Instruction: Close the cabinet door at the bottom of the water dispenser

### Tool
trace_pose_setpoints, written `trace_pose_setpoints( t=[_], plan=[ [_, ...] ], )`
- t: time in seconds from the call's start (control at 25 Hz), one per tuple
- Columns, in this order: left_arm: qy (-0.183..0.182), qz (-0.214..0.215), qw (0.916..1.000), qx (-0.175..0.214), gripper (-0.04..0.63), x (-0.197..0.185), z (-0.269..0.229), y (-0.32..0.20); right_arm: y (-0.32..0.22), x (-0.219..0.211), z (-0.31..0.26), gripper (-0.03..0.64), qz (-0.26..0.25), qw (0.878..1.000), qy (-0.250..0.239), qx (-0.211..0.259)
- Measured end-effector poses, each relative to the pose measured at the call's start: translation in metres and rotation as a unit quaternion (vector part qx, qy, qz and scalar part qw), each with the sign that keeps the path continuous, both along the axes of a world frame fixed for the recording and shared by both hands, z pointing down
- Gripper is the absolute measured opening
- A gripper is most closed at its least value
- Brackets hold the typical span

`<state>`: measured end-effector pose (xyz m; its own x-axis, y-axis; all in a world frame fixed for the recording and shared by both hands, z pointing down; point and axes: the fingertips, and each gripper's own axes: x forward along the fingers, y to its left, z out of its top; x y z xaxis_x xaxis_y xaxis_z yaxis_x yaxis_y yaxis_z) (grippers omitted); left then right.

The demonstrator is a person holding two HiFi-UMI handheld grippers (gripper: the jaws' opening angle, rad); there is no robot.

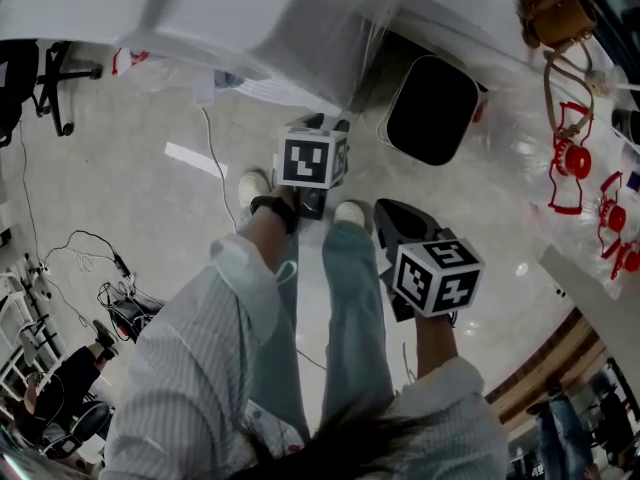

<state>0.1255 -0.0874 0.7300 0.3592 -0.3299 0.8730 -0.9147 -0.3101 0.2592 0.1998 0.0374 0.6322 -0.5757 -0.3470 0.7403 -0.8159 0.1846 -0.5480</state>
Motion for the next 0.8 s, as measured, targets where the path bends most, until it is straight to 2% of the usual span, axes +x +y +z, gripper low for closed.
trace_pose_setpoints(
  t=[0.52, 0.8],
  plan=[
    [0.001, 0.008, 1.0, 0.004, 0.167, 0.012, -0.002, -0.004, -0.001, 0.008, 0.002, 0.014, 0.004, 1.0, 0.0, -0.003],
    [0.013, 0.017, 0.9998, 0.002, 0.167, 0.015, -0.04, 0.019, -0.002, 0.009, -0.026, 0.014, -0.001, 1.0, 0.013, 0.007]
  ],
)
